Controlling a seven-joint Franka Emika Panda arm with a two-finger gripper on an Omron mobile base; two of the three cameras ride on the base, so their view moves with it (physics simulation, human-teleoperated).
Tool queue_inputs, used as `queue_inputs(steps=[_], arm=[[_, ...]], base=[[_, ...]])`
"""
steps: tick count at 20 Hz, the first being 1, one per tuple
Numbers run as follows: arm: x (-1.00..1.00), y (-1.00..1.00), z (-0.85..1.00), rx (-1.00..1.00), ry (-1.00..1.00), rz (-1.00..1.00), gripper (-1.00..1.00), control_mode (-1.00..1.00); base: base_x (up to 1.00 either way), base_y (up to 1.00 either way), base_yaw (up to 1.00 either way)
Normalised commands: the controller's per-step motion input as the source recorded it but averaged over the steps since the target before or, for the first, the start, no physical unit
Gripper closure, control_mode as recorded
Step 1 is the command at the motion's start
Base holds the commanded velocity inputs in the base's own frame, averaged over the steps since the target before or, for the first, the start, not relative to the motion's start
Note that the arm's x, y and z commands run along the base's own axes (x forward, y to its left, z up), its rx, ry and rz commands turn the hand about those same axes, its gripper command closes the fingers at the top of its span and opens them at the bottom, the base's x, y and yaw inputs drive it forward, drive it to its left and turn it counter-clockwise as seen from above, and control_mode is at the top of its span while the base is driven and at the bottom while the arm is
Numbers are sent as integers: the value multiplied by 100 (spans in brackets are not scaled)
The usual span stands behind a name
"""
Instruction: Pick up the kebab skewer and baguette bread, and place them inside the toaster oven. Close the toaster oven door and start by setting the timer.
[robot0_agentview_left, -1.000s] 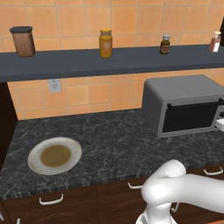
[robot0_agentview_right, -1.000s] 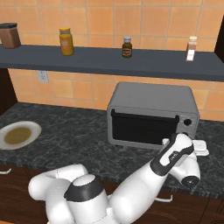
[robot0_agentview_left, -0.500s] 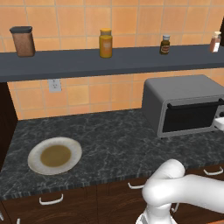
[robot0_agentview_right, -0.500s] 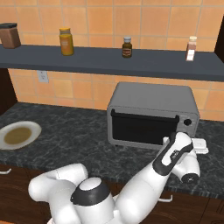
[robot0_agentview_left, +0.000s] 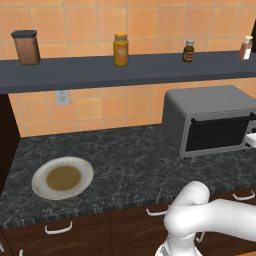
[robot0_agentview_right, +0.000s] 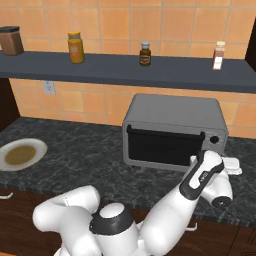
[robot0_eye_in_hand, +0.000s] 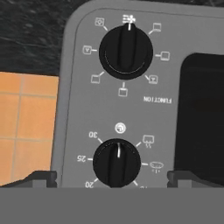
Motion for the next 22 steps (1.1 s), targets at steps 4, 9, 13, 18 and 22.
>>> queue_inputs(steps=[4,9,13,18,22], arm=[[2,0,-13,0,-1,0,-100,-100],[2,0,-6,0,-3,0,-100,-100],[10,0,0,0,-3,0,-100,-100],[13,0,-4,0,-1,0,-100,-100],[16,0,-4,0,0,0,-100,-100]], base=[[0,0,0],[0,0,0],[0,0,0],[0,0,0],[0,0,0]])
